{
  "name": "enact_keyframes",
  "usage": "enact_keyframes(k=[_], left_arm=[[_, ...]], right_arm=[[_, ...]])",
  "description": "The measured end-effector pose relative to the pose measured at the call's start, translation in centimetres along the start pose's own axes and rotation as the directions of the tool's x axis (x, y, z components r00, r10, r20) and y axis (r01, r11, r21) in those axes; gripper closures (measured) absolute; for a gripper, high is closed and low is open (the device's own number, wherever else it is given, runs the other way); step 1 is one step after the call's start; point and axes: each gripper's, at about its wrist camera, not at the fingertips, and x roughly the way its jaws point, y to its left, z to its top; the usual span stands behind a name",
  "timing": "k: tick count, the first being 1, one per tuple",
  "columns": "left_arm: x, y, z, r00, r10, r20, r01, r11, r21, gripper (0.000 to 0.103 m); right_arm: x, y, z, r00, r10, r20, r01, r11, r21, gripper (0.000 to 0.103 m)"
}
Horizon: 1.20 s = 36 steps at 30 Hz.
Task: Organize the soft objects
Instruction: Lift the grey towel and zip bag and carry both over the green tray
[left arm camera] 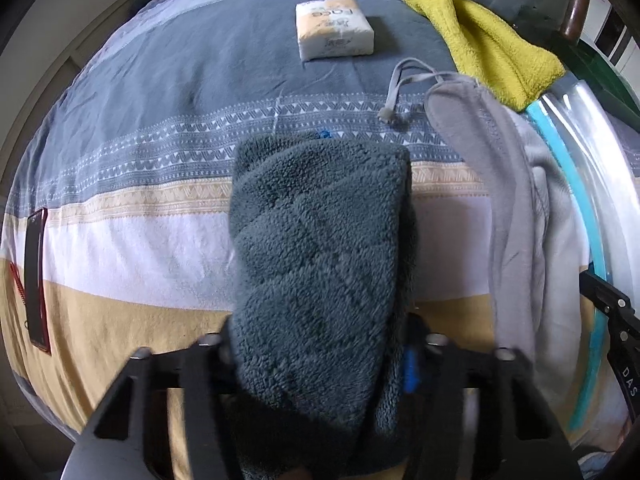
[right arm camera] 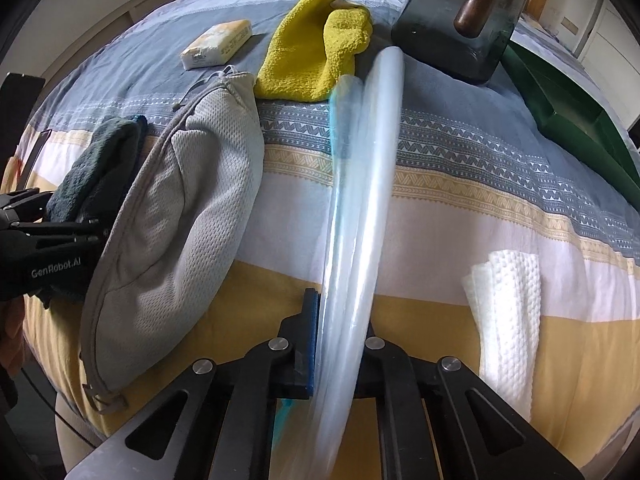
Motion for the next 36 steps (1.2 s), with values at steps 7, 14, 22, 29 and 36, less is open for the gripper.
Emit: enact_keyframes(k=[7,14,22,29,36], left_arm=[[-0.8,0.0,0.6,1.0,0.011,-0.004,-0.011,1.0,-0.004,0.068],[-1.6,-0.8,0.0,1.0,0.025,0.013,-0.025,1.0,-0.006,0.071],[-4.7,0.1,-1.3,0.998,0.039,0.059,-0.035,0.998,-0.061,0.076],[-11.0,-0.2,-2.0,0.979,0.115,0.166,-0.103,0.991,-0.081,0.076],[-18.1,-6.0,-1.2,0.957,0.053,0.284,-0.065,0.997,0.032,0.076]], right_arm=[[-0.4,-0.1,0.1,1.0,-0.002,-0.005,0.002,1.0,-0.019,0.098],[-0.4,0.4,-0.2,1.0,-0.016,0.011,0.017,0.999,-0.05,0.1],[-2.1,0.0,-0.2,0.998,0.023,0.067,-0.019,0.998,-0.052,0.101],[-8.7,-1.9,-0.1,0.966,0.168,0.198,-0.159,0.985,-0.061,0.101],[-15.2,-7.1,-1.0,0.928,0.251,0.275,-0.249,0.967,-0.045,0.101]])
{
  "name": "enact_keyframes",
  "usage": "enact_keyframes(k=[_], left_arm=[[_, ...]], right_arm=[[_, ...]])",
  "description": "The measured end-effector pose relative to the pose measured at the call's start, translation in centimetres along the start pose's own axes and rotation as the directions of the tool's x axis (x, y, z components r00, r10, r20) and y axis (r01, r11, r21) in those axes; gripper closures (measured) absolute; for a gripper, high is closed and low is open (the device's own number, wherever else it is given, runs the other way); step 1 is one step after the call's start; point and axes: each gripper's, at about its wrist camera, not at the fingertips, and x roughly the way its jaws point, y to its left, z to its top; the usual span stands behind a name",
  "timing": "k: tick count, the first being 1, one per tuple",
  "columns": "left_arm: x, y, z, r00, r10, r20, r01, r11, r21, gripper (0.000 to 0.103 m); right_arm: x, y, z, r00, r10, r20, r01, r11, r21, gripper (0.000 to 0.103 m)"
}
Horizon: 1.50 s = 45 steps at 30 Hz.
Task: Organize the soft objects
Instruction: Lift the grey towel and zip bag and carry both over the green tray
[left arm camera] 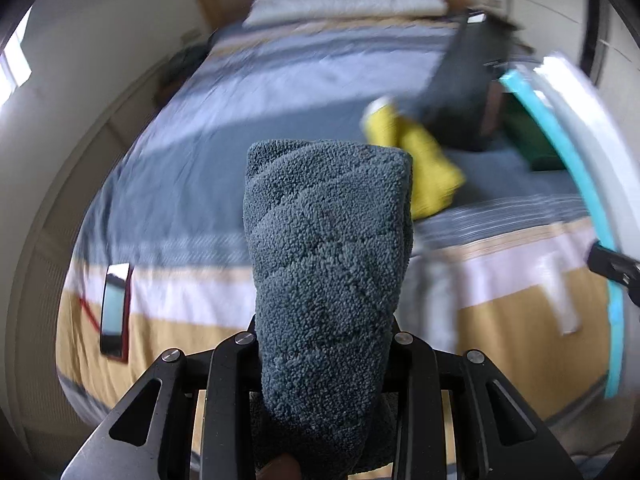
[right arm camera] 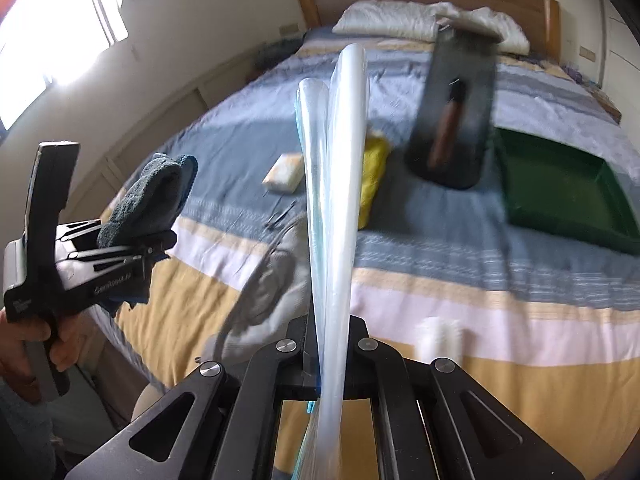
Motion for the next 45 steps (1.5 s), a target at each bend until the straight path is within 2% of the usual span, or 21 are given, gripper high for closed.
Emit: enact_keyframes(k=[4,8,11,14,16,19,21,25,28,33,39,41,43,44,45], left_arm=[[-1.8,-6.4,3.0,0.991,-0.129,0.039,0.126,0.989,0.073,0.076],[-2.4,-15.1,6.9,0.959,-0.282,0.031,0.275,0.95,0.148,0.076],[-1.2,-20.4,10.4,0.946,-0.322,0.02,0.314,0.933,0.175,0.076],[2.0,-25.5,15.4,0.937,-0.348,-0.014,0.346,0.927,0.145,0.076],[4.1,-28.3,18.2,0.945,-0.328,-0.019,0.327,0.936,0.129,0.076],[7.3,-31.0,21.9,0.962,-0.274,-0.007,0.273,0.957,0.101,0.076],[10.1,-31.8,23.8,0.96,-0.276,-0.04,0.278,0.959,0.057,0.076],[15.0,-32.9,26.6,0.977,-0.2,-0.071,0.203,0.979,0.038,0.076],[18.1,-33.2,27.1,0.983,-0.151,-0.103,0.154,0.988,0.023,0.076],[22.1,-33.6,26.9,0.984,-0.102,-0.145,0.105,0.994,0.009,0.076],[23.5,-33.9,26.2,0.981,-0.103,-0.164,0.105,0.994,0.005,0.076],[23.4,-34.0,26.1,0.98,-0.105,-0.166,0.107,0.994,0.003,0.076],[23.3,-34.3,26.0,0.98,-0.113,-0.164,0.116,0.993,0.009,0.074],[23.5,-34.3,26.3,0.98,-0.114,-0.165,0.118,0.993,0.011,0.073],[23.4,-34.4,26.3,0.98,-0.114,-0.164,0.118,0.993,0.014,0.071]], right_arm=[[-3.7,-5.9,-0.4,0.997,-0.068,0.022,0.066,0.995,0.068,0.101],[-6.1,-13.2,-0.1,0.982,-0.187,0.03,0.183,0.976,0.118,0.101],[-6.8,-19.6,1.0,0.964,-0.264,0.017,0.258,0.953,0.16,0.101],[-5.6,-25.2,3.3,0.95,-0.314,0.003,0.308,0.936,0.171,0.101],[-4.2,-29.0,5.3,0.936,-0.352,-0.015,0.35,0.922,0.164,0.101],[-1.6,-33.1,8.3,0.931,-0.362,-0.042,0.364,0.92,0.147,0.101],[0.2,-35.4,10.0,0.927,-0.371,-0.056,0.376,0.915,0.146,0.101],[5.9,-39.0,13.1,0.925,-0.367,-0.097,0.378,0.912,0.159,0.101],[8.5,-40.5,14.3,0.923,-0.368,-0.11,0.382,0.91,0.163,0.101],[13.8,-42.4,16.0,0.901,-0.412,-0.136,0.428,0.896,0.117,0.101],[17.8,-42.8,16.1,0.875,-0.453,-0.171,0.47,0.88,0.072,0.099],[17.7,-42.9,15.7,0.882,-0.436,-0.179,0.456,0.886,0.09,0.098],[17.4,-43.0,15.3,0.879,-0.444,-0.175,0.464,0.881,0.095,0.09],[17.2,-43.0,15.3,0.882,-0.437,-0.176,0.457,0.884,0.098,0.076],[16.6,-42.9,15.0,0.885,-0.43,-0.179,0.451,0.887,0.101,0.057]])
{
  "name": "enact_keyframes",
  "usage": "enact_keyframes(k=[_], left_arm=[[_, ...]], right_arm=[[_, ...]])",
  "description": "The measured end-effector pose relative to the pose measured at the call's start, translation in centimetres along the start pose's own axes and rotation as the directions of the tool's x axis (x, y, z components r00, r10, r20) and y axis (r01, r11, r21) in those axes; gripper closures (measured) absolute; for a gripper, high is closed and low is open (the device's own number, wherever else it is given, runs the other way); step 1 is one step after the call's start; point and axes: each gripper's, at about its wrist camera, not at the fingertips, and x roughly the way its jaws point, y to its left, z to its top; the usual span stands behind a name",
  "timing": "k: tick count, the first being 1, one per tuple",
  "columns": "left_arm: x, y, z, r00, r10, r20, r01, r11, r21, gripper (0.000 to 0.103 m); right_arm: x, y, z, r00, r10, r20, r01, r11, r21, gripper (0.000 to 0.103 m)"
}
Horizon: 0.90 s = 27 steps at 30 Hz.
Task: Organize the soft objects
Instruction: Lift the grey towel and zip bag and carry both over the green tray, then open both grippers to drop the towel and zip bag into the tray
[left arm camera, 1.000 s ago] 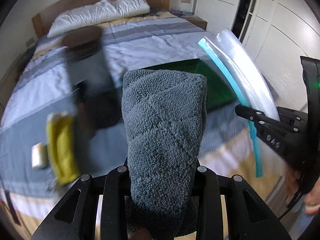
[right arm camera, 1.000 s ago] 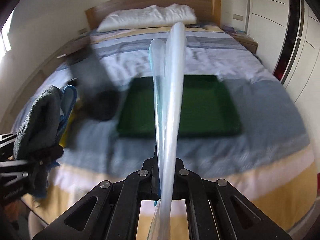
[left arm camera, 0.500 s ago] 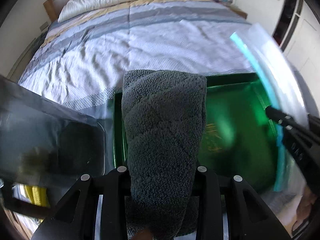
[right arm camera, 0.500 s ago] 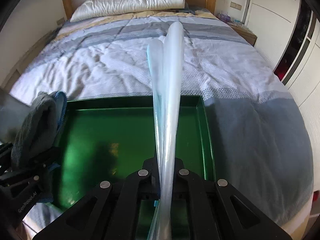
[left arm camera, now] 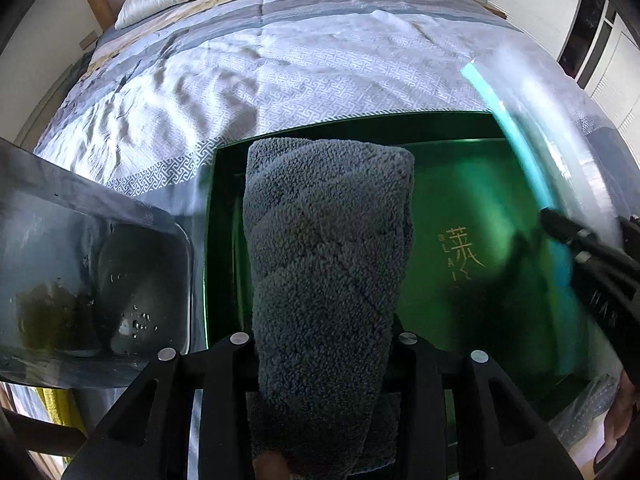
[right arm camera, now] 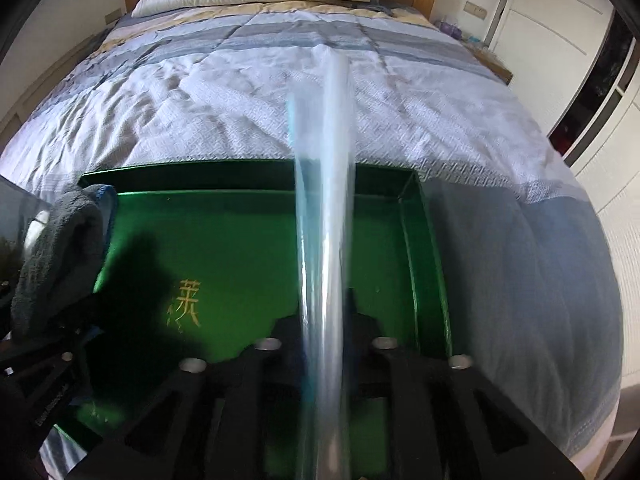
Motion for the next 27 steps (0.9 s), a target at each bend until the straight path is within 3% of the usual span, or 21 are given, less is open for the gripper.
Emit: enact_keyframes(k=[1,6,12,17,20,22,24,27], left_arm=[[0.0,-0.1,0.1,1.0,0.001,0.001,-0.001,1.0,0.003,0.068],[-0.2,-0.3,0.3,1.0,-0.002,0.011,0.002,1.0,0.001,0.055],[-1.0,-0.3,0.5,0.999,0.011,0.037,-0.011,1.0,-0.009,0.045],[-3.1,-0.5,0.6,0.992,0.049,0.118,-0.048,0.999,-0.019,0.034],[-4.8,-0.6,1.0,0.988,0.034,0.153,-0.03,0.999,-0.026,0.031],[-6.1,-0.5,1.1,0.984,0.019,0.18,-0.013,0.999,-0.03,0.022],[-7.8,-0.5,0.9,0.977,-0.008,0.213,0.016,0.999,-0.039,0.018],[-9.7,-0.2,0.4,0.972,-0.044,0.233,0.057,0.997,-0.05,0.018]], right_arm=[[-0.4,-0.1,-0.1,1.0,-0.008,0.008,0.008,1.0,-0.001,0.051],[-2.0,-0.6,-0.6,1.0,-0.004,0.026,0.004,1.0,0.002,0.044],[-4.8,-1.2,-1.0,0.997,0.01,0.078,-0.011,1.0,0.012,0.041],[-7.9,-2.4,-1.7,0.99,0.04,0.132,-0.049,0.997,0.063,0.038],[-10.1,-3.4,-2.7,0.984,0.042,0.171,-0.061,0.992,0.108,0.03],[-11.8,-4.0,-3.5,0.98,0.033,0.195,-0.06,0.989,0.134,0.024],[-13.3,-4.5,-4.1,0.976,0.019,0.215,-0.051,0.988,0.147,0.02],[-15.8,-5.1,-5.2,0.972,0.005,0.236,-0.044,0.986,0.16,0.018]])
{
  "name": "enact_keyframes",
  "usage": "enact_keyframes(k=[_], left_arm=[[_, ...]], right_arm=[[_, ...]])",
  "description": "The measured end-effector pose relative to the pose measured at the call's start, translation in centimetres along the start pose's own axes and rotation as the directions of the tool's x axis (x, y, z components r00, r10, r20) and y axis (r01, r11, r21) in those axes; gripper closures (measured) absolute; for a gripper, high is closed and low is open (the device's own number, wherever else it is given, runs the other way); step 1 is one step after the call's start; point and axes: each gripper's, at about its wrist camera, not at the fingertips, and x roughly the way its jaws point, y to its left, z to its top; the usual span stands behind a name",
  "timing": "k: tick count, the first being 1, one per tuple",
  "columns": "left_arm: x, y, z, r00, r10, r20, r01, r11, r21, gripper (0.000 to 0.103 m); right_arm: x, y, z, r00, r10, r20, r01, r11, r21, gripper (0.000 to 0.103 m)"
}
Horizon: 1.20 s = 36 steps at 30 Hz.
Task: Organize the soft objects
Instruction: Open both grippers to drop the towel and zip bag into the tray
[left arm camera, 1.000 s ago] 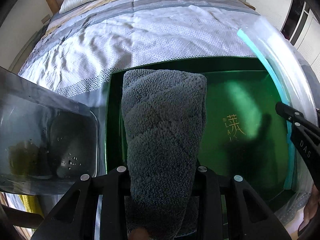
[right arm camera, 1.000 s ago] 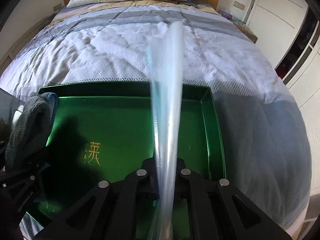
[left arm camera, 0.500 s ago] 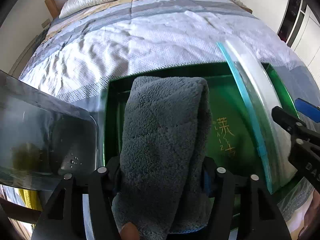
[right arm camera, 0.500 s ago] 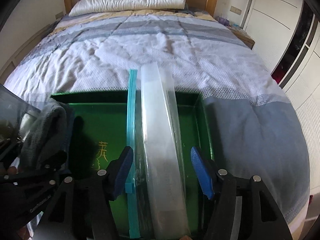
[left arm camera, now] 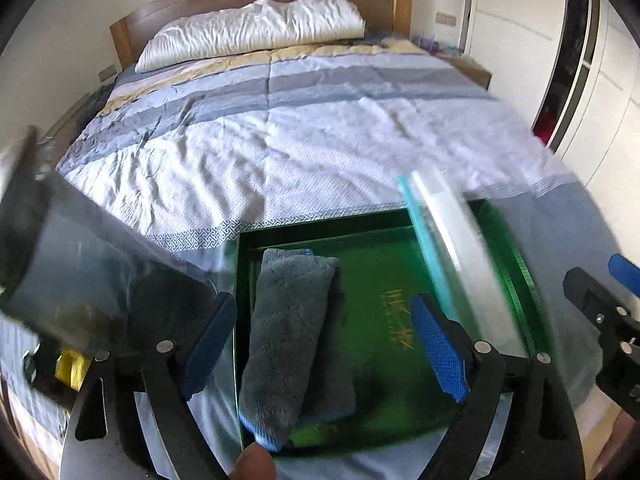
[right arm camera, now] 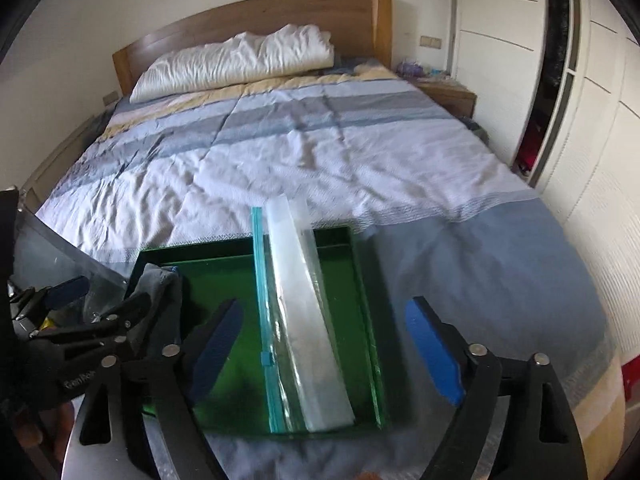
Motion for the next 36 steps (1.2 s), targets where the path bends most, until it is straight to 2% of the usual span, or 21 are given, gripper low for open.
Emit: enact_keyframes(k=[8,16,24,36], left_arm=[[-6.9,-1.7,-2.5,0.99,-0.131,0.045,0.13,0.991,0.024,0.018],[-12.1,-0.5,-4.1,0.982,-0.16,0.099,0.159,0.987,0.017,0.018],[-14.4,2.4,-6.4,0.981,-0.131,0.146,0.135,0.991,-0.014,0.018],[-16.8,6.0,-9.9,0.974,-0.155,0.166,0.16,0.987,-0.017,0.018]], right_arm=[[-8.2,0.4,-1.7,0.997,-0.064,0.036,0.064,0.998,-0.002,0.018],[-14.1,2.9,-2.8,0.995,-0.071,0.069,0.072,0.997,-0.008,0.018],[-15.6,4.9,-3.7,0.994,-0.072,0.08,0.075,0.996,-0.039,0.018],[-16.8,7.2,-6.1,0.996,-0.04,0.076,0.045,0.997,-0.069,0.018]])
